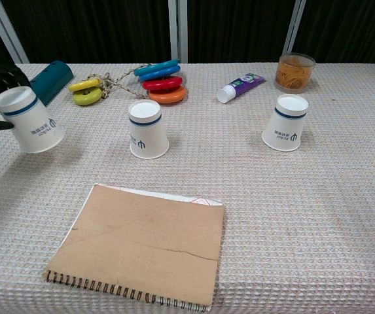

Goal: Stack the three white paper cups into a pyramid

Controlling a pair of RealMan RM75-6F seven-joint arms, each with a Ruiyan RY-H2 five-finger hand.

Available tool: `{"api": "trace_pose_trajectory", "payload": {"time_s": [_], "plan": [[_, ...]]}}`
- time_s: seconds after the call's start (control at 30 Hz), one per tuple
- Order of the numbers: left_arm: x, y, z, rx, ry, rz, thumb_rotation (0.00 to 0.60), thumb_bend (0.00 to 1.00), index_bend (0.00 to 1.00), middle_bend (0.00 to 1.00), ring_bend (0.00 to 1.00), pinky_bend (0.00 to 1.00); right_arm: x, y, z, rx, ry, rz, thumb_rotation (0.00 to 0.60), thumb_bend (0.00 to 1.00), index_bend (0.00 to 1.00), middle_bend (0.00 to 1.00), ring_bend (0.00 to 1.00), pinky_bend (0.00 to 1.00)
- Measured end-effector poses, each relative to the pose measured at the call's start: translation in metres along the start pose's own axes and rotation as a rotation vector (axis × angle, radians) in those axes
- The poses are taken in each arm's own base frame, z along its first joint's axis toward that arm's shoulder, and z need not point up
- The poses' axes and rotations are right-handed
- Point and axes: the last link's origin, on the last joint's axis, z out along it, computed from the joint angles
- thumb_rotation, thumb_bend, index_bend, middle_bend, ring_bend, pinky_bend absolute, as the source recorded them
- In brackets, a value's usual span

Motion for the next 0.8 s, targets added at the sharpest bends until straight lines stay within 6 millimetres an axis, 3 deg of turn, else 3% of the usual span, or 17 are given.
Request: {"api": "trace_pose_trajectory", "payload": {"time_s": [0.2,0.4,0.8], "plan": [[-0.007,0.033,0.039,-0.066,-0.052,0.035,0.600,0.30,0.46,0.44,0.40,0.40,0.004,0.002,-0.008,-0.013,0.018,-0.002,0.600,0.20,0.09,0.17,0.03,0.13],[-0.014,0.055,0.065,-0.080,-0.062,0.055,0.600,0.30,0.46,0.43,0.40,0.39,0.005,0.005,-0.014,-0.028,0.021,0.000,0.600,0.20,0.09,0.17,0.03,0.13],[-0.022,0.077,0.080,-0.100,-0.074,0.079,0.600,0.30,0.46,0.43,0.40,0.38,0.005,0.008,-0.018,-0.042,0.026,0.004,0.600,0.20,0.09,0.17,0.03,0.13]]}}
